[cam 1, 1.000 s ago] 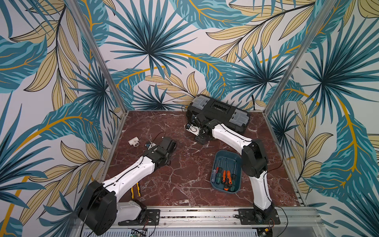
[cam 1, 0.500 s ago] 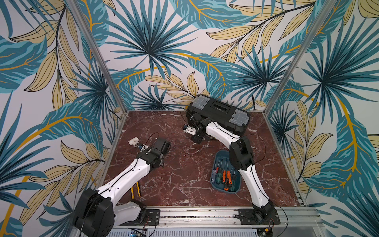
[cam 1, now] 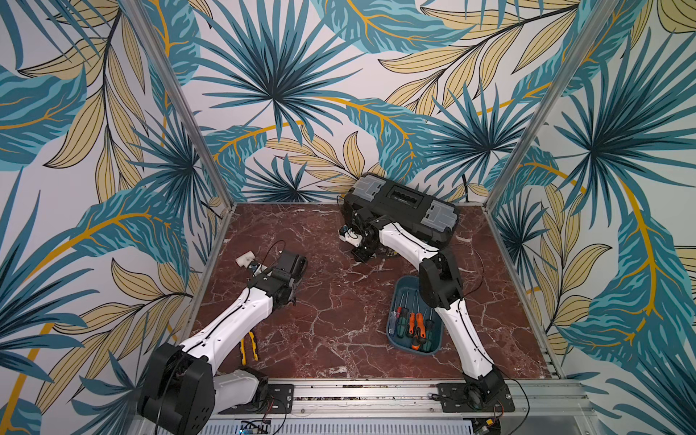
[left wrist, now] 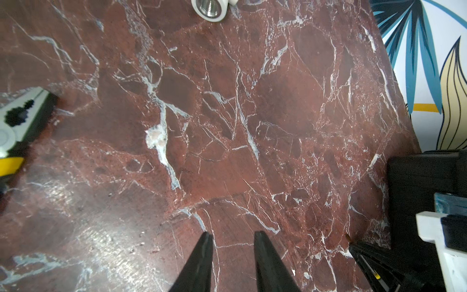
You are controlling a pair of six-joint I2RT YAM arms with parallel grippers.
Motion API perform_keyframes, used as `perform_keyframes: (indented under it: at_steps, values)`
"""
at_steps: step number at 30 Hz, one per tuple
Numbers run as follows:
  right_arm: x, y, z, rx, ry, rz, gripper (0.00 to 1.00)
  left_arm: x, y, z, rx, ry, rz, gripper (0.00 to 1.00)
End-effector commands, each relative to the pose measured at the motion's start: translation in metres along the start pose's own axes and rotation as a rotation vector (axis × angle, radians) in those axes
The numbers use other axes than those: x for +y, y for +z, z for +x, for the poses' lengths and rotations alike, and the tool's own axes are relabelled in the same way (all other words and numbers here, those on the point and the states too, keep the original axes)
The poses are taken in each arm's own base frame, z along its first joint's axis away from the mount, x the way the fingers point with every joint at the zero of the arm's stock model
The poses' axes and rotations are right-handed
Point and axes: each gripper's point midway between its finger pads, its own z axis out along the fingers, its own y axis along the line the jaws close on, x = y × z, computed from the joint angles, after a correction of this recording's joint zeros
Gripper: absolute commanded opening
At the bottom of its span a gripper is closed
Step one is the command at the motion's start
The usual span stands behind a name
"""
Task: Put the screwdriver on the desktop into the storage box
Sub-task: Move the screwdriver to the center of the board, then pick up the screwdriver from the center of the board.
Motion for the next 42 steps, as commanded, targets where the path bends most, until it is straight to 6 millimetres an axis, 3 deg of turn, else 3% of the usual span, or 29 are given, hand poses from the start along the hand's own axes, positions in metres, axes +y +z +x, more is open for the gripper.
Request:
perform_keyframes:
  at_steps: [1, 5, 12, 13, 16, 19, 21, 23, 26, 29, 35, 38, 42]
  values:
    - [0.035, 0.019, 0.031, 0.119, 0.014, -0.099, 0.19, -0.007, -0.007, -0.009, -0.013, -0.004, 0.026, 0.32]
    - [0.062, 0.016, 0.022, 0.108, -0.038, -0.12, 0.12, -0.007, -0.005, -0.007, -0.006, -0.015, 0.032, 0.32]
    - [0.11, 0.019, -0.015, 0.032, -0.04, -0.154, 0.11, -0.006, -0.004, -0.003, 0.012, -0.02, 0.043, 0.32]
    - [0.113, 0.019, -0.022, 0.012, -0.014, -0.149, 0.14, -0.005, -0.004, -0.002, 0.016, -0.022, 0.043, 0.32]
    - [0.117, 0.006, -0.042, -0.057, 0.044, -0.146, 0.5, -0.002, -0.003, 0.002, 0.031, -0.026, 0.049, 0.32]
    - [0.114, -0.029, -0.054, -0.114, 0.065, -0.115, 0.64, 0.003, 0.0, 0.007, 0.047, -0.033, 0.044, 0.32]
    - [0.111, -0.055, -0.048, -0.125, 0.069, -0.077, 0.66, 0.005, 0.0, 0.008, 0.047, -0.046, 0.05, 0.32]
    - [0.112, -0.072, -0.029, -0.111, 0.063, -0.064, 0.67, 0.007, 0.001, 0.007, 0.037, -0.056, 0.055, 0.32]
    - [0.115, -0.073, 0.017, -0.024, 0.056, -0.049, 0.68, 0.01, 0.001, 0.007, 0.033, -0.072, 0.057, 0.33]
    - [0.127, -0.068, 0.048, 0.044, 0.095, -0.081, 0.69, 0.011, 0.001, 0.007, 0.035, -0.075, 0.06, 0.33]
    - [0.164, -0.056, 0.058, 0.091, 0.07, -0.061, 0.69, 0.016, -0.001, 0.004, 0.016, -0.073, 0.05, 0.33]
    - [0.155, -0.044, 0.063, 0.115, 0.094, 0.014, 0.68, 0.019, -0.004, 0.003, 0.01, -0.075, 0.052, 0.34]
    - [0.148, -0.046, 0.062, 0.103, 0.074, 0.054, 0.66, 0.027, -0.008, 0.0, -0.007, -0.084, 0.053, 0.34]
